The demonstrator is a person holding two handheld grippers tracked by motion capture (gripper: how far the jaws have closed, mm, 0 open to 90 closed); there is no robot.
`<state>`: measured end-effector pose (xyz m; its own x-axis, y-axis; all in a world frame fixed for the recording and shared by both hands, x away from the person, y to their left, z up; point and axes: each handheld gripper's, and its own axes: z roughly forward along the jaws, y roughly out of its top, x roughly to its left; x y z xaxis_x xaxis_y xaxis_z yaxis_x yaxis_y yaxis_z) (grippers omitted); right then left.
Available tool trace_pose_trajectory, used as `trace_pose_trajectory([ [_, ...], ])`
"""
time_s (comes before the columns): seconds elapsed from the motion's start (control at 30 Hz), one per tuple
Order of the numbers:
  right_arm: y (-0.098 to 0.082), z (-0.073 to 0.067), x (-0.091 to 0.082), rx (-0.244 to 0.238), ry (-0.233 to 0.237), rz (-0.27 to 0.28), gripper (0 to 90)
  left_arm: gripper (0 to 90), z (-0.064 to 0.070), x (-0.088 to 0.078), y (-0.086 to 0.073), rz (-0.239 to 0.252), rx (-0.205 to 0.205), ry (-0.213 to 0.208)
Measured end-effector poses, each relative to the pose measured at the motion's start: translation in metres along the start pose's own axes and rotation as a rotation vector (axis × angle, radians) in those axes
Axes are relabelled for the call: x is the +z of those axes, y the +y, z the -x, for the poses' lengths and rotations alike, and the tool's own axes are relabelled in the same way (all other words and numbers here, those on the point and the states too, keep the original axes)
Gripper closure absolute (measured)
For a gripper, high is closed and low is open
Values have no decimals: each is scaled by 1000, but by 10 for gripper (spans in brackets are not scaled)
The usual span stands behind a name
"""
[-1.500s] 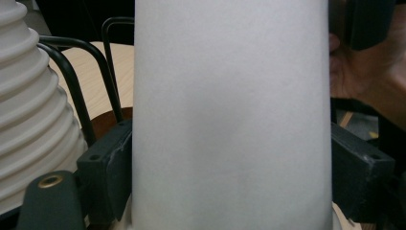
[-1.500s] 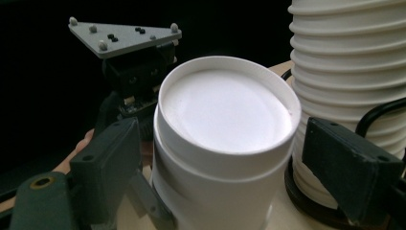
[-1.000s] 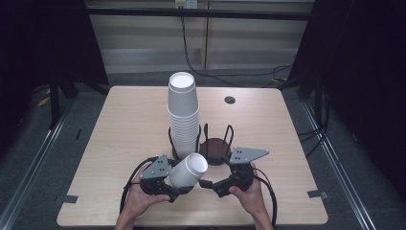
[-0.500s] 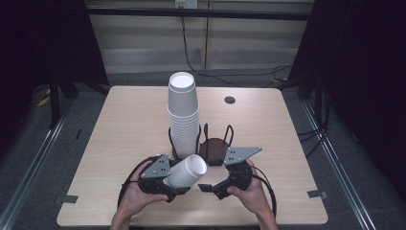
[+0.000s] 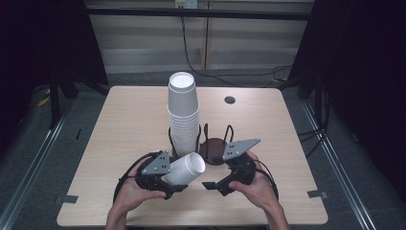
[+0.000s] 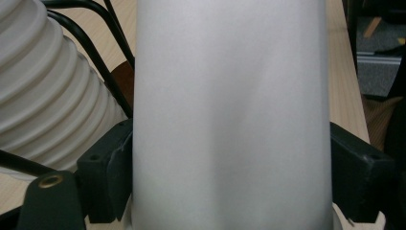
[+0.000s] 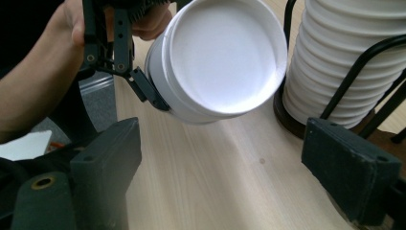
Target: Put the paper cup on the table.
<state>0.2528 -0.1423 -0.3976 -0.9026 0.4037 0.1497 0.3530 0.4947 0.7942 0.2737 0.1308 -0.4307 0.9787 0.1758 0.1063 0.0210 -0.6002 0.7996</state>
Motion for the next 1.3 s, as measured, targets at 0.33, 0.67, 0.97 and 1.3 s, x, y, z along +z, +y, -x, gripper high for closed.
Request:
trace_pose_trajectory([
  [0.33, 1, 4, 5, -10, 30, -95, 138, 166, 1, 3, 12, -89, 57, 19],
  [0.67, 5, 8, 13, -34, 52, -231, 142, 166, 3, 6, 21, -169, 122, 2],
  [0.97, 6, 9, 15, -45, 64, -273, 142, 166, 8, 11, 23, -233, 174, -17],
  [1.3, 6, 9, 25, -34, 127, -355, 142, 168, 13, 20, 22, -279, 198, -26],
])
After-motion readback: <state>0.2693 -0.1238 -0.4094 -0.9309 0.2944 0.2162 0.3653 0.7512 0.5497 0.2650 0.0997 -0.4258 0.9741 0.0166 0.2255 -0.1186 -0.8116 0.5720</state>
